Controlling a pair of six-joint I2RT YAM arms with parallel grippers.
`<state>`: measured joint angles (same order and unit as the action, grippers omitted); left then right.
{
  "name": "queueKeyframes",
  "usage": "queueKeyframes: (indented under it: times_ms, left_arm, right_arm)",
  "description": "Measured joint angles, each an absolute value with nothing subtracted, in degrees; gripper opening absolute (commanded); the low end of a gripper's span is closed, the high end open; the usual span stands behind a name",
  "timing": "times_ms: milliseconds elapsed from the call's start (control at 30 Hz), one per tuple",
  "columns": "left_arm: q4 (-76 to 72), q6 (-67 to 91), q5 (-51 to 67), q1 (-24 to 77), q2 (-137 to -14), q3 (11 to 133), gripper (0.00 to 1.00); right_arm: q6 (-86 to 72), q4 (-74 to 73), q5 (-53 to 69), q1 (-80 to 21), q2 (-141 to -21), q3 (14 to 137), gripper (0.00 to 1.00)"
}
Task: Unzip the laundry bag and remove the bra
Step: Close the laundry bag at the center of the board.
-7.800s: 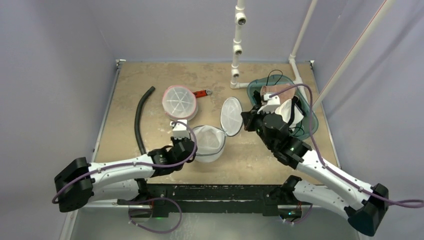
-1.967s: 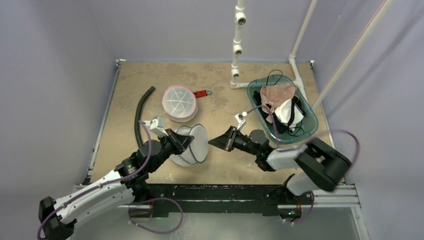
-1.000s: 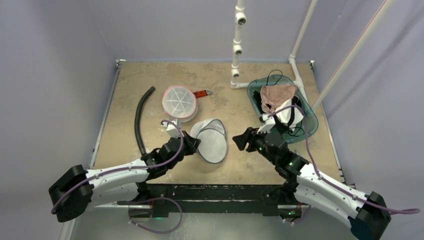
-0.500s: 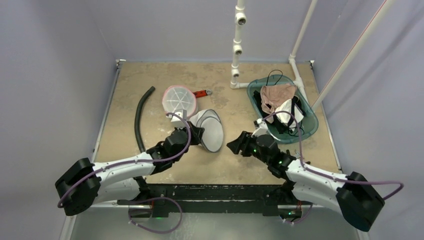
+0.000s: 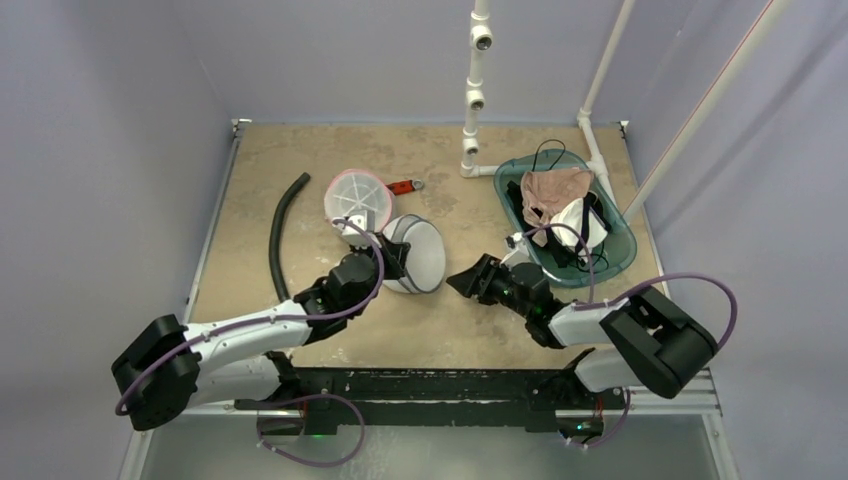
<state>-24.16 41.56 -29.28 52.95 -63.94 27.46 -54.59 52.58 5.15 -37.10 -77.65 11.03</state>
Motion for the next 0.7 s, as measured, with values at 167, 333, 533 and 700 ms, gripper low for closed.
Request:
queueKeyframes:
  times_ms: [167, 333, 533, 700]
  left_arm:
    - [-24.18, 38.72, -31.22, 50.81, -67.92, 29.58, 0.00]
    - [-23.46, 38.39, -33.34, 48.64, -71.37, 30.02, 0.00]
    - [-22.59, 40.51, -36.45, 48.12, -74.00, 29.76, 0.00]
    - [-22.17, 42.94, -38.48, 48.01, -74.48, 27.27, 0.00]
  right_arm:
    - [-54.37, 56.45, 6.52, -36.40, -80.97, 12.27, 0.63]
    - [-53.87, 57.56, 7.31, -36.34, -81.76, 14.15, 0.63]
    - [-53.98, 58.65, 7.53, -36.32, -86.00, 16.32, 0.62]
    - [-54.52, 58.67, 7.55, -36.25, -89.08, 18.74, 0.61]
